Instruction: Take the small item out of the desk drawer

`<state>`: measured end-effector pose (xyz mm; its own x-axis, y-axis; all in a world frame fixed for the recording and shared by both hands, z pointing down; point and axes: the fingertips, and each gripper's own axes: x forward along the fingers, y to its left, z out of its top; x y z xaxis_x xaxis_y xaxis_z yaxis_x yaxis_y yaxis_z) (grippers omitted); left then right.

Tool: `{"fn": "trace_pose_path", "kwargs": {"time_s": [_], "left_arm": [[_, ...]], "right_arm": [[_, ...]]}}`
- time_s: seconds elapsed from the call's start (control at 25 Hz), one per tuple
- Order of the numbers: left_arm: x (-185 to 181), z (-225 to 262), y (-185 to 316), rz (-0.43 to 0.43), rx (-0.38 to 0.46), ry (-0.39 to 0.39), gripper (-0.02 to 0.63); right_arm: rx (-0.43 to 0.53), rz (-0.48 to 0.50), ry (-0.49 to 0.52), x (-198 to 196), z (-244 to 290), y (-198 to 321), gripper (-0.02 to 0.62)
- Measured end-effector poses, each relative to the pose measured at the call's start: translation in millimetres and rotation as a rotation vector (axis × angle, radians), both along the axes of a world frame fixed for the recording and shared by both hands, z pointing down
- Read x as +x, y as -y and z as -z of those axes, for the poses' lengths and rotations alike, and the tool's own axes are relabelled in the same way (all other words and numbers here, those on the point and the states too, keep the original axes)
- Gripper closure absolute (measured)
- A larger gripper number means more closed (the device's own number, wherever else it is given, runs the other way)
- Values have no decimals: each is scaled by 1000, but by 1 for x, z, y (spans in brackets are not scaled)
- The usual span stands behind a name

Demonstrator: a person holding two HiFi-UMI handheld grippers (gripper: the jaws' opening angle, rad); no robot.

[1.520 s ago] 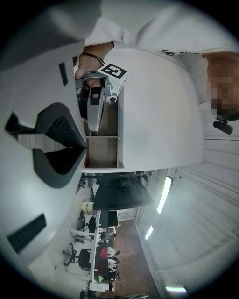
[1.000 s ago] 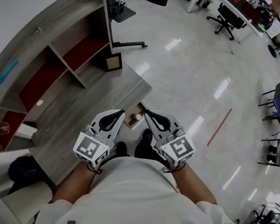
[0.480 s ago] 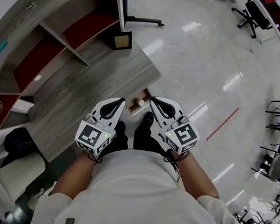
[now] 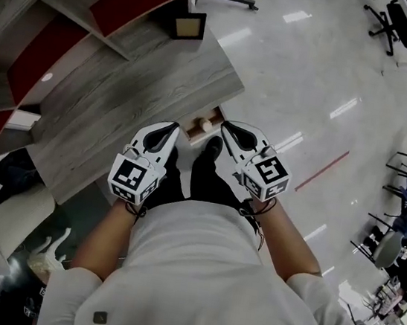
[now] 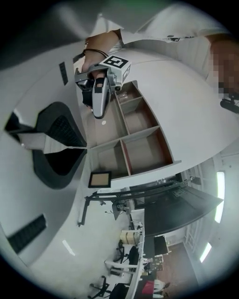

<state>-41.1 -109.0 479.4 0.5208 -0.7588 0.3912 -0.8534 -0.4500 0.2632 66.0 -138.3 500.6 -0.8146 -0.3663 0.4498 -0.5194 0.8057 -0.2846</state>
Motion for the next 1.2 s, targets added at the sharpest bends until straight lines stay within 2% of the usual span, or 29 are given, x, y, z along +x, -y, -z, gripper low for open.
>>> {"fn": "trace_pose_path", "kwargs": {"time_s": [0.28,0.64,1.2], "left_arm": [[2,-54,-8,30,-101,-10,595],[10,-117,-19,49,-207,-17,595],[20,-205,-32,47,-354,13,595]], "right_arm": [[-129,40,-57,-1,-74,-2,564],[-246,87,-165,4,-171,-11,473],[-339,148,-317,1,-280,-33,405]]}}
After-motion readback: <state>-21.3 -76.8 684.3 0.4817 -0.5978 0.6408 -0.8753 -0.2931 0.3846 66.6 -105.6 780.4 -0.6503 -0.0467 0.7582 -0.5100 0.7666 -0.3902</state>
